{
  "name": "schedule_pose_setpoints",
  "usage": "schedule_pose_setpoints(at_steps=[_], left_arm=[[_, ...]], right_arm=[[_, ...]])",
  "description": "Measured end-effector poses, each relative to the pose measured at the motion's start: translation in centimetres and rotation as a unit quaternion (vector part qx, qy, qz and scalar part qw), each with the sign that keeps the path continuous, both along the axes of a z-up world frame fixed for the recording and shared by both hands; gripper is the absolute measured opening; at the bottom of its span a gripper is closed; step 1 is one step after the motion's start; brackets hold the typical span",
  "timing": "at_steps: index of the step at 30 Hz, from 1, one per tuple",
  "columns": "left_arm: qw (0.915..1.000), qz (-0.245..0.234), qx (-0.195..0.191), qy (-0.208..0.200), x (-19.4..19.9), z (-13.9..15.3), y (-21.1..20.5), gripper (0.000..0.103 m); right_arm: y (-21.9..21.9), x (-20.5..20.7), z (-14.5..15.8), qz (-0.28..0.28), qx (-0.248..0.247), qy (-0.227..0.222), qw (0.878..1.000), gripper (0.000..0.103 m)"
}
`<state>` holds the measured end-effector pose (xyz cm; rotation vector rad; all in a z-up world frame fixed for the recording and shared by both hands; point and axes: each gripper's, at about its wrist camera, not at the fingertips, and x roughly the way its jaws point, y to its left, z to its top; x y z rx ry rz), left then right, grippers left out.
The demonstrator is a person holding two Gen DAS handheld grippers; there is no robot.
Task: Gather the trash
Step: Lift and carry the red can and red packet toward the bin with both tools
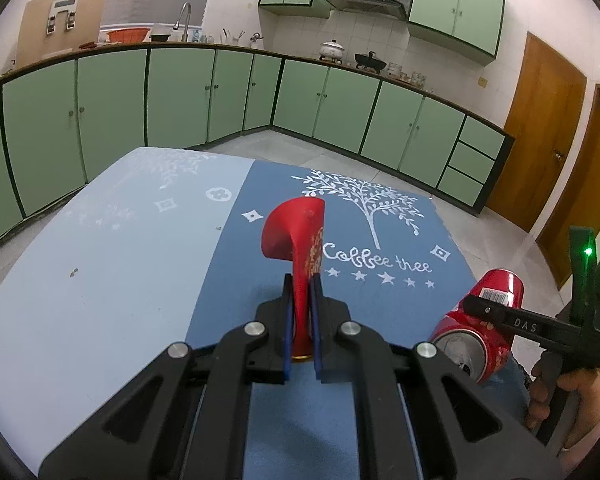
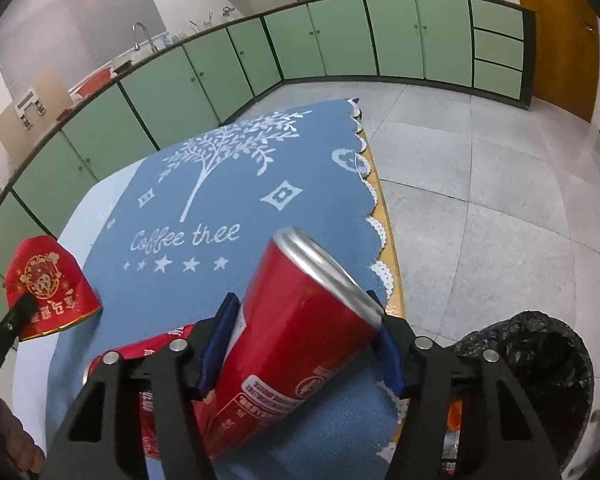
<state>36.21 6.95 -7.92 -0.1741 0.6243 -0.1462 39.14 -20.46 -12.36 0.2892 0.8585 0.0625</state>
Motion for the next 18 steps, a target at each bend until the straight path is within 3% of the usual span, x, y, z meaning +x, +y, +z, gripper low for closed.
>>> schedule_pose_setpoints(at_steps=[12,13,14,18], left_arm=[[0.9997,-0.019,-0.006,-0.014,-1.0,1.4,-0.8,0.006],[0.9996,-0.023,-0.008,-0.017,-1.2,1.6,-1.1,0.006],[0.9993,-0.028,-0.009,-0.02,-1.4,2.0,-1.5,0.006],[0.9981,-0.052,-0.02,-0.025,-2.2,2.8,-3.5,0.006]], right_arm=[[0.5,-3.2,4.1,0.022,0.004,-0.071,0.997,0.057],[0.3,-3.6,4.5,0.022,0.003,-0.075,0.997,0.054],[-0.2,-4.1,5.0,0.023,0.011,-0.079,0.997,0.039],[-2.1,-5.3,5.4,0.02,0.021,-0.072,0.997,0.039]])
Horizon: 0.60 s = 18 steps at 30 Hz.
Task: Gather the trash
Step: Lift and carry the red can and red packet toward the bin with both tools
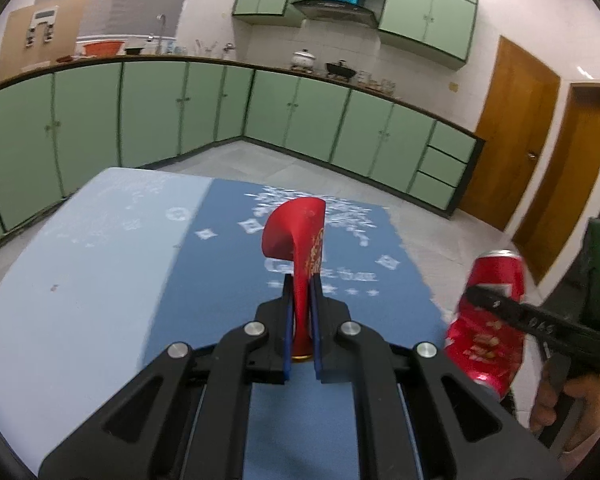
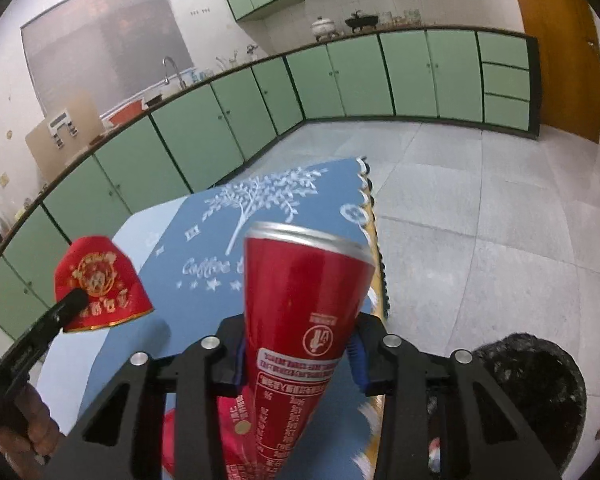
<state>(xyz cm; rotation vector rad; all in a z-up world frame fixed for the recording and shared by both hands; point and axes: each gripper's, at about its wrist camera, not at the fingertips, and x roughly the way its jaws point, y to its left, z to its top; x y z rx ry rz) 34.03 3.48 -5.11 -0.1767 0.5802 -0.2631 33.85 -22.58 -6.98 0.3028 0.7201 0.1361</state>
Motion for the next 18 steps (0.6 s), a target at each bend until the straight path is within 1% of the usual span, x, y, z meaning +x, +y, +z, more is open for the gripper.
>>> schedule_pose_setpoints(at_steps=[3,6,9,12,14,16,18], left_arm=[[0.9999,-0.012,-0.005,-0.002,-0.6,0.3,-1.3,0.006],[0.9995,-0.029,-0.013,-0.001,-1.4,0.7,-2.7,0.006],[0.9986,-0.051,-0.015,-0.006,-2.2,1.3,-4.6,0.006],[0.9964,-0.082,-0.015,-0.013,-3.0,1.7,-7.6,0.006],[0.9939,-0.108,-0.015,-0.017,-3.7,1.9,-10.2,0.006],[0.9908,-0.133,-0.019,-0.017,-4.6,1.7,-13.0,0.006],[0.9871,-0.159,-0.02,-0.012,-5.5,1.2,-15.9,0.006]], right_arm=[[-0.7,-0.8,-0.3,0.002,0.004,0.005,1.0,0.039],[-1.7,-2.2,0.3,-0.007,0.01,-0.009,1.0,0.039],[-3.4,-3.8,1.3,-0.025,-0.004,-0.022,0.999,0.039],[-6.4,-6.3,2.1,-0.059,-0.02,-0.031,0.998,0.039],[-8.8,-8.3,2.4,-0.092,-0.043,-0.034,0.994,0.039],[-11.0,-9.9,2.3,-0.116,-0.05,-0.031,0.992,0.039],[-13.3,-11.7,1.9,-0.144,-0.066,-0.021,0.987,0.039]])
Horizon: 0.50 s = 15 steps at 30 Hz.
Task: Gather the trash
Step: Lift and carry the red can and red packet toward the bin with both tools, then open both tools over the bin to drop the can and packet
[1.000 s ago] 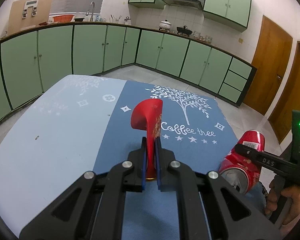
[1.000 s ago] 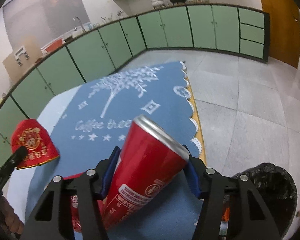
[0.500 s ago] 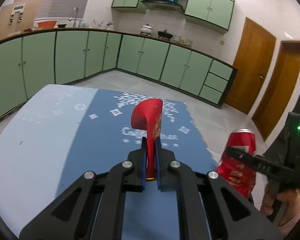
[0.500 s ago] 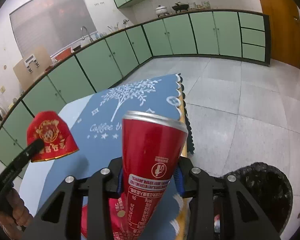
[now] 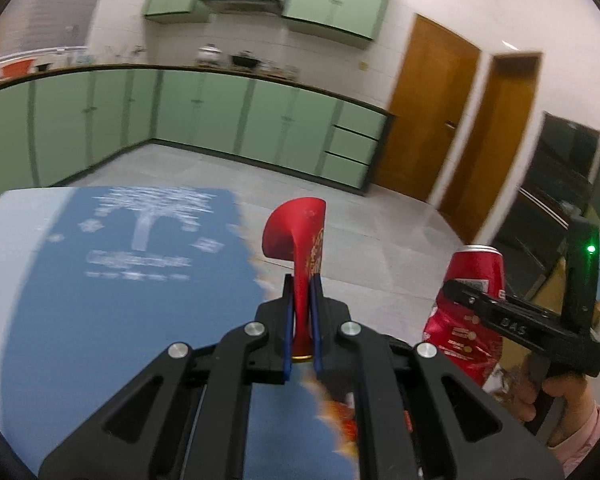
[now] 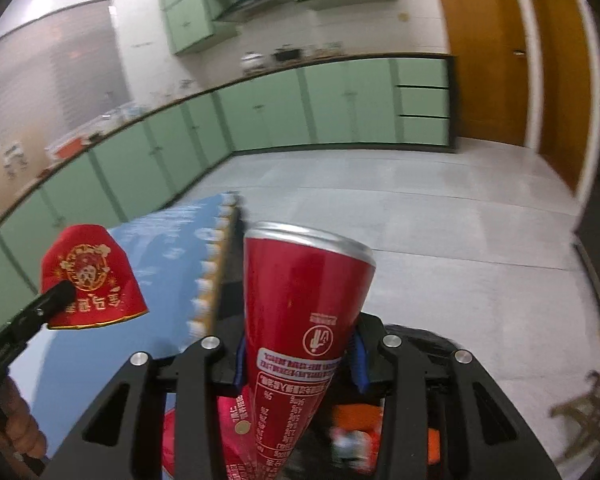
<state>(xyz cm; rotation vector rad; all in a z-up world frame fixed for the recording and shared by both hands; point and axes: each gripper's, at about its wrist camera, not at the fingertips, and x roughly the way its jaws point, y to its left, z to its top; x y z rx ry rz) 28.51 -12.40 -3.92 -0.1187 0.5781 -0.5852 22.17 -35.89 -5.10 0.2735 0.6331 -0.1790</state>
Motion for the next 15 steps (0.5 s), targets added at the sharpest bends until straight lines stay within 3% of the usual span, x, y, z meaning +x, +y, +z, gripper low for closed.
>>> schedule_pose_setpoints(at_steps=[6,9,10,12,15], left_arm=[[0.9962,-0.072,0.02,0.045,-1.5,-3.6,-9.0,0.007],[0.9935,-0.082,0.038,0.07,-1.2,-5.6,-11.8,0.009],[0.9928,-0.083,0.043,0.075,-1.1,-6.0,-12.4,0.015],[0.9925,-0.081,0.049,0.077,-0.7,-6.3,-13.2,0.036],[0.993,-0.081,0.054,0.067,-0.8,-5.9,-13.7,0.039]], right_arm=[[-6.0,-2.4,-3.6,-0.052,-0.016,0.048,0.997,0.04],[-8.0,-2.4,-5.6,-0.051,-0.003,0.069,0.996,0.048],[-8.5,-2.4,-6.1,-0.051,0.001,0.072,0.996,0.061],[-9.1,-2.8,-6.5,-0.055,0.0,0.07,0.996,0.065],[-10.0,-3.3,-6.5,-0.062,0.013,0.061,0.996,0.065]])
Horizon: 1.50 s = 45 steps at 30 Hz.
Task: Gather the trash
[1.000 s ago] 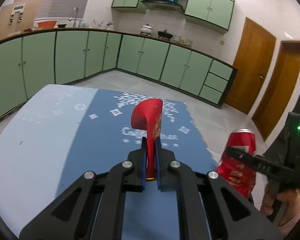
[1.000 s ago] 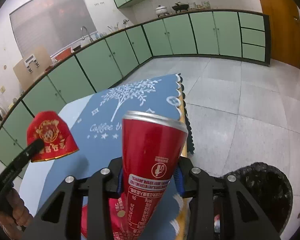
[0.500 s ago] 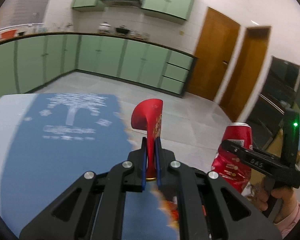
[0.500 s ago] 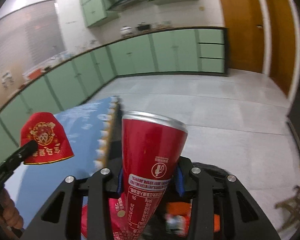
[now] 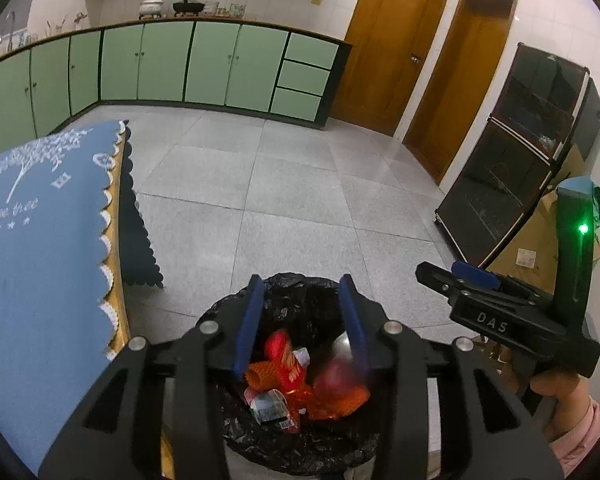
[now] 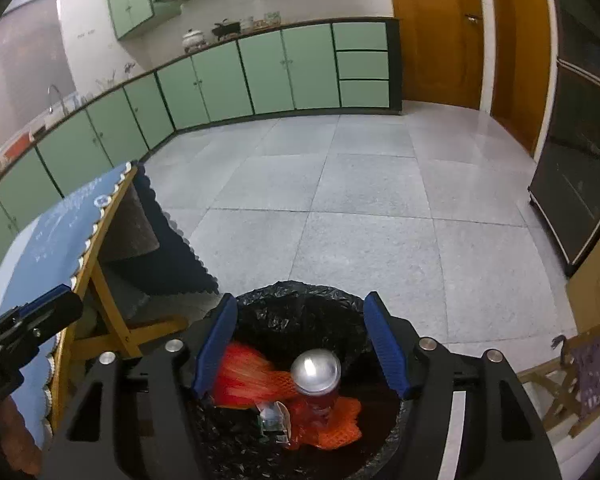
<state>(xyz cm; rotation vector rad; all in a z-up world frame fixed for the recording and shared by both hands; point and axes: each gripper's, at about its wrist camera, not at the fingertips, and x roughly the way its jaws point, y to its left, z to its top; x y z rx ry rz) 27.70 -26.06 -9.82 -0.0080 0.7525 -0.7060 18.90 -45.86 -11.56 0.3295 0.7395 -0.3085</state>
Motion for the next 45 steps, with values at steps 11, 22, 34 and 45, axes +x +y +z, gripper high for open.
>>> schedule_pose_setpoints(at_steps=[11,22,34,45], left_arm=[[0.994,0.058,0.003,-0.092,-3.6,8.3,4.3,0.072],[0.9844,0.146,0.004,-0.098,-6.5,12.6,11.2,0.086],[0.9775,0.176,0.03,-0.112,-11.6,13.1,16.0,0.09],[0.9693,0.197,0.05,-0.138,-16.1,12.6,19.0,0.092]], right_arm=[[2.9,-4.6,6.4,-0.012,-0.041,-0.062,0.997,0.097],[8.2,-7.7,11.6,0.028,-0.035,-0.109,0.993,0.097],[13.7,-10.9,14.2,0.075,-0.037,-0.134,0.987,0.097],[17.7,-13.0,13.9,0.113,-0.043,-0.139,0.983,0.097]])
